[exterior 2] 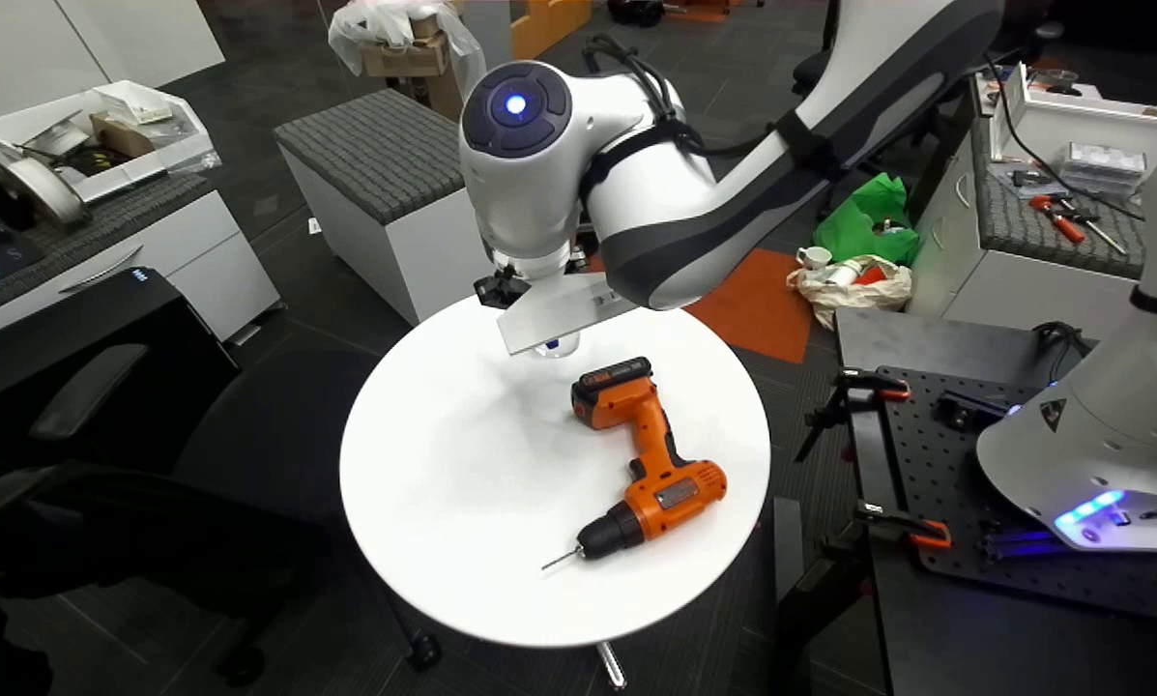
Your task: Put the pen inside the glass cup, remove the pen from the glass cup
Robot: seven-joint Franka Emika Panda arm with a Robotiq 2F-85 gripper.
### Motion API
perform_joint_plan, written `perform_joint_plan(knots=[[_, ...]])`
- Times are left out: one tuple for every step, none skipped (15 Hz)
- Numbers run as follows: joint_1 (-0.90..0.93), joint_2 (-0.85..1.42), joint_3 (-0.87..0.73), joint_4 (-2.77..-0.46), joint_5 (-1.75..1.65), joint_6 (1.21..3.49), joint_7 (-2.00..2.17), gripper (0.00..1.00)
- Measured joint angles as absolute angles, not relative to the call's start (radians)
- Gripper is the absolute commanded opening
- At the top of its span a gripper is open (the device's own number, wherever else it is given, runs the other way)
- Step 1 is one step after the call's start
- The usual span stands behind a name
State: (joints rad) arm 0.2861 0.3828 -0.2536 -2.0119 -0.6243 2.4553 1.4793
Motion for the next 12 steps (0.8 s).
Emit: perform_joint_plan(knots=[[0.285, 0.380, -0.254, -2.012, -0.660, 2.438, 1.523, 0.06], [0.284, 0.376, -0.254, -2.012, -0.692, 2.417, 1.564, 0.06], [0.283, 0.373, -0.254, -2.012, -0.719, 2.395, 1.600, 0.06], [0.280, 0.370, -0.252, -2.012, -0.741, 2.372, 1.630, 0.06], [0.276, 0.367, -0.248, -2.012, -0.761, 2.348, 1.658, 0.06], [0.271, 0.364, -0.243, -2.012, -0.779, 2.322, 1.686, 0.06], [0.266, 0.362, -0.238, -2.011, -0.793, 2.298, 1.709, 0.06], [0.259, 0.361, -0.231, -2.011, -0.807, 2.275, 1.733, 0.06], [0.251, 0.361, -0.222, -2.011, -0.818, 2.251, 1.755, 0.06], [0.244, 0.361, -0.213, -2.011, -0.827, 2.228, 1.775, 0.06], [0.237, 0.361, -0.205, -2.010, -0.834, 2.206, 1.793, 0.06], [0.228, 0.361, -0.196, -2.010, -0.842, 2.185, 1.810, 0.06]])
